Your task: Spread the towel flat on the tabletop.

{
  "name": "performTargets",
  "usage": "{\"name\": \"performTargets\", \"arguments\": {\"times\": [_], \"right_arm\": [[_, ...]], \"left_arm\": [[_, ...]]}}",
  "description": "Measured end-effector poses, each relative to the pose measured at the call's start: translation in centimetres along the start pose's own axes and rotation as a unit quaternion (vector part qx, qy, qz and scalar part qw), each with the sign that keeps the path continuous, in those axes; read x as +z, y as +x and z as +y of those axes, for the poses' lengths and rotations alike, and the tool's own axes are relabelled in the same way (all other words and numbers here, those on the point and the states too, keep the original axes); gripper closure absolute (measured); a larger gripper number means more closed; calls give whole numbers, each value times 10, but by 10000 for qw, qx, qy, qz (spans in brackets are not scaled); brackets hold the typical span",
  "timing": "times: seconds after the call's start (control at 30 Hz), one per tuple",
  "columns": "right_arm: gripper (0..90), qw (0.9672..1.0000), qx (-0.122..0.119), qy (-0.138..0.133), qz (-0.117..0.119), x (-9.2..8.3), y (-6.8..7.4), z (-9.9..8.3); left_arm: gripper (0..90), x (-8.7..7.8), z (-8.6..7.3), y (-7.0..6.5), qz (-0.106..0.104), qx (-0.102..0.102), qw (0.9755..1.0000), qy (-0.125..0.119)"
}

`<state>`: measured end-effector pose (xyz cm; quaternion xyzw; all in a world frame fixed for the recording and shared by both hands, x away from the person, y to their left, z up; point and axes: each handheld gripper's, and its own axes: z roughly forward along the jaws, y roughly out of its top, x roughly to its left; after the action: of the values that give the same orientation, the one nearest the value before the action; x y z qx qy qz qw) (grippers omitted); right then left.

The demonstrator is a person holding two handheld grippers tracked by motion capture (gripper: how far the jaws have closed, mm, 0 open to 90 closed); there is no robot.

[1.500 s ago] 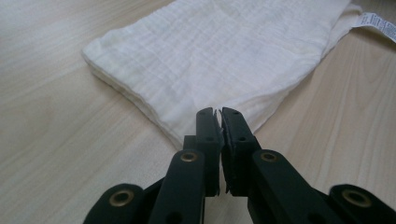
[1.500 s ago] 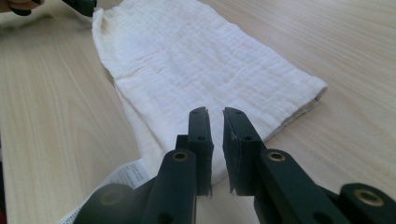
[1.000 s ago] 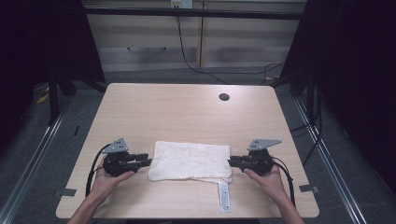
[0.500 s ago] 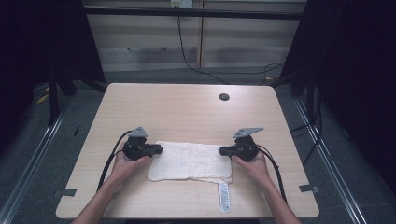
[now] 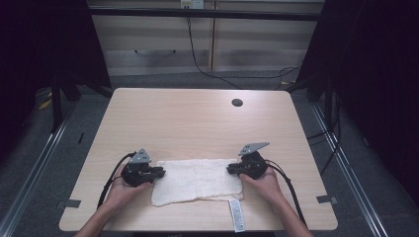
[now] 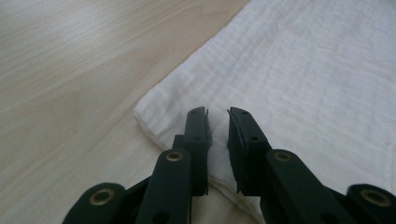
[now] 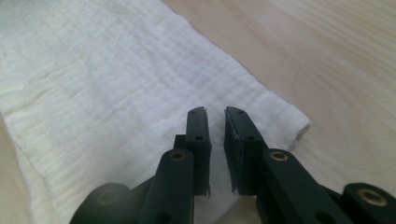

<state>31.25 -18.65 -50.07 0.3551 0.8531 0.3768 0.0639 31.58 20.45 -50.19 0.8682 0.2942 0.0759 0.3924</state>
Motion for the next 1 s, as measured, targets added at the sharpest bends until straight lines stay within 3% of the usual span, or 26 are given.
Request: {"name": "performTargets", "arguments": {"times": [0.17,0.4,0.67,0.9,1.0], "right_arm": [[792,10000,4,72,53,-4,5,-2],[777,9983,266,-512,-100,-23,-15,5],[679,9988,401,-249,-123,0,-33,7],[653,9991,360,-171,-134,4,-32,6],[695,9995,227,-152,-158,4,-30,6]], "left_arm": [[775,-3,-5,-1,-93,-134,9998,-102],[772,-4,-8,1,-174,-175,9996,-161],[770,-4,-9,2,-215,-224,9993,-195],[757,-4,-9,1,-224,-229,9993,-190],[750,-4,-9,1,-245,-266,9991,-211]]}}
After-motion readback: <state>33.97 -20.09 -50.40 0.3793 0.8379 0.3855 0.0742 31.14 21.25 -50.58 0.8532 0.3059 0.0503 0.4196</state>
